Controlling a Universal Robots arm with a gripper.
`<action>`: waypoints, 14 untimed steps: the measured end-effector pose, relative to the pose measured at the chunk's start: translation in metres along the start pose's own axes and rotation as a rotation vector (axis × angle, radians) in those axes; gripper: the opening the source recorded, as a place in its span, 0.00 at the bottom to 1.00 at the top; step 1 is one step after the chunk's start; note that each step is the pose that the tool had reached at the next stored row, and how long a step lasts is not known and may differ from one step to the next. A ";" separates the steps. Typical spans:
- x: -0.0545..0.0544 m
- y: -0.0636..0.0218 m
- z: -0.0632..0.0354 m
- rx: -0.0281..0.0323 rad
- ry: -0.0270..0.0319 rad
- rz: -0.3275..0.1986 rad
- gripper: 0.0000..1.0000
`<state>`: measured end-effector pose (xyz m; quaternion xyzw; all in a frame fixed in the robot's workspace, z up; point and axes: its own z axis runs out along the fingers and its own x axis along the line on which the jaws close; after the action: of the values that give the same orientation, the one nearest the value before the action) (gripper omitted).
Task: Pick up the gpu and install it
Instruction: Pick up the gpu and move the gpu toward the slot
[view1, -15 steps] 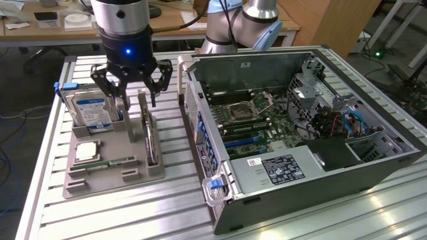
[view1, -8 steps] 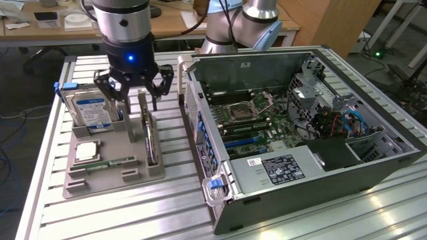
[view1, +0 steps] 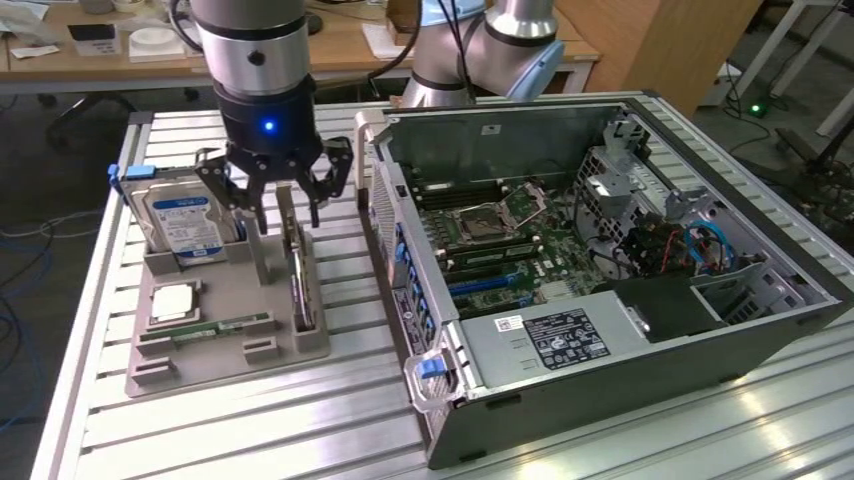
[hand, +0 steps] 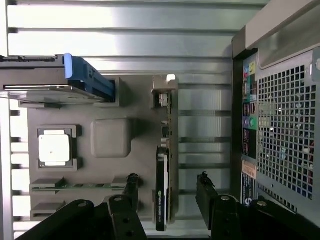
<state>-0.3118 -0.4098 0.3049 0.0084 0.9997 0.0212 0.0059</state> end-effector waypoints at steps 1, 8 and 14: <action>0.000 -0.0009 0.0011 -0.0001 -0.0002 0.000 0.59; 0.000 -0.0070 0.0095 0.0000 -0.0001 0.001 0.59; 0.000 -0.0079 0.0188 0.0000 0.0000 0.000 0.59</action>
<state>-0.3118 -0.4169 0.2858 0.0086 0.9997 0.0212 0.0059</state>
